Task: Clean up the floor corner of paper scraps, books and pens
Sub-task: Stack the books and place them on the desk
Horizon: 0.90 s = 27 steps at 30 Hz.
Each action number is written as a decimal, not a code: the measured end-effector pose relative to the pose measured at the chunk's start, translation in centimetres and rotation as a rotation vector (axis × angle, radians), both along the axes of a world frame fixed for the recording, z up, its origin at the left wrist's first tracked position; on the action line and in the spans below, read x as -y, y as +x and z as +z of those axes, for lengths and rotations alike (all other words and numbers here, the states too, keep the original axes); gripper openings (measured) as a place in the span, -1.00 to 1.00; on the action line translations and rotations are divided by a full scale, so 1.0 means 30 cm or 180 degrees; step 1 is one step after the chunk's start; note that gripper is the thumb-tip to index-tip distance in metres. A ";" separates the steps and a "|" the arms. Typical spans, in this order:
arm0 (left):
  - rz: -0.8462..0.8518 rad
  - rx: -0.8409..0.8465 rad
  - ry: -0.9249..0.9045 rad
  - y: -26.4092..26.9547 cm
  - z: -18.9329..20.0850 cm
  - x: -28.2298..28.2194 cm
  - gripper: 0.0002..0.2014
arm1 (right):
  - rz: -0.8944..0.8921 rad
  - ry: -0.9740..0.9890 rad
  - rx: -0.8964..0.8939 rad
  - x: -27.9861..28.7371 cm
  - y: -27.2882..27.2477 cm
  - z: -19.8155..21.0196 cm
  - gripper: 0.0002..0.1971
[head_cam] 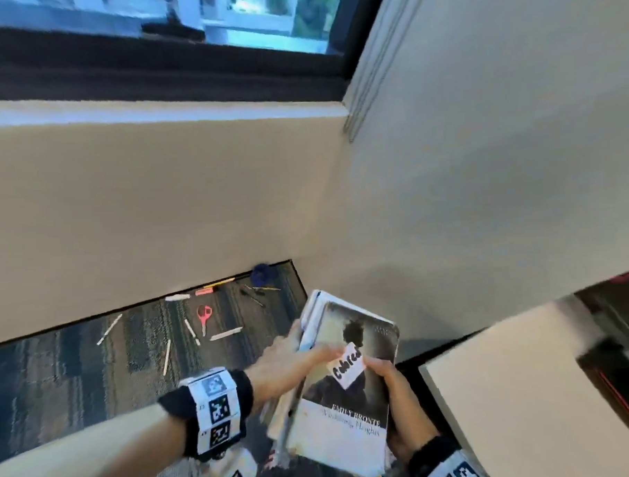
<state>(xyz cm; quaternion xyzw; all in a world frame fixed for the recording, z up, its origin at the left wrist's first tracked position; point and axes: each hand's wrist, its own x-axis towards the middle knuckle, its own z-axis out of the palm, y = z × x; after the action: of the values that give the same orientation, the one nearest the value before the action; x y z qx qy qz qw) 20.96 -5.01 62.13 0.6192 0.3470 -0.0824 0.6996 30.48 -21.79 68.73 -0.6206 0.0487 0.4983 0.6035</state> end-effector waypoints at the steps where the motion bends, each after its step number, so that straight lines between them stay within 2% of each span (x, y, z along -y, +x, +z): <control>1: -0.0164 0.0024 0.0021 0.035 0.044 0.049 -0.05 | -0.0224 -0.0024 0.0005 0.060 0.003 0.027 -0.29; 3: -0.0553 0.0090 0.0016 0.116 0.146 0.161 -0.08 | -0.0654 -0.0018 -0.0019 0.197 0.008 0.076 -0.38; 5: -0.0776 0.0161 -0.0051 0.189 0.253 0.276 -0.24 | -0.1021 0.0105 -0.0019 0.328 0.019 0.117 -0.44; 7: -0.1022 0.0258 -0.0078 0.278 0.305 0.387 -0.37 | -0.1343 0.0286 0.0004 0.460 0.044 0.143 -0.51; 10: -0.1298 0.0241 -0.0092 0.407 0.331 0.553 -0.37 | -0.1657 0.0299 0.0208 0.631 0.108 0.141 -0.43; 12: -0.1367 0.0218 -0.0023 0.500 0.324 0.672 -0.56 | -0.1898 0.0293 0.0260 0.745 0.170 0.120 -0.33; 14: -0.1379 0.0140 0.0092 0.581 0.300 0.790 -0.51 | -0.2092 0.0382 0.0179 0.848 0.244 0.097 -0.34; 17: -0.1353 0.0017 0.0253 0.699 0.247 0.930 -0.08 | -0.2177 0.0545 0.0069 0.976 0.350 0.047 -0.33; 19: -0.1342 -0.0021 0.0282 0.781 0.220 0.996 0.00 | -0.2200 0.0635 0.0033 1.038 0.424 0.020 -0.32; 21: -0.1413 0.0057 0.0338 0.839 0.241 1.029 -0.08 | -0.2240 0.0631 0.0006 1.073 0.491 0.005 -0.32; 23: -0.1519 0.0165 0.0293 0.905 0.254 1.048 -0.27 | -0.2199 0.0485 0.0113 1.101 0.560 0.004 -0.32; 25: -0.1680 0.0204 0.0431 0.962 0.267 1.052 -0.41 | -0.1998 0.0231 0.0364 1.107 0.612 0.032 -0.47; 27: -0.1879 0.0197 0.0826 1.016 0.260 1.047 -0.38 | -0.1800 -0.0164 0.0561 1.110 0.668 0.032 -0.63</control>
<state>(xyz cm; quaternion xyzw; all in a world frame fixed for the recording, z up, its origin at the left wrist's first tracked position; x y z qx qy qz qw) 51.45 -36.42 69.92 0.7793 0.1386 -0.2181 0.5709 50.52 -55.09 69.68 -0.6384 0.1797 0.2531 0.7044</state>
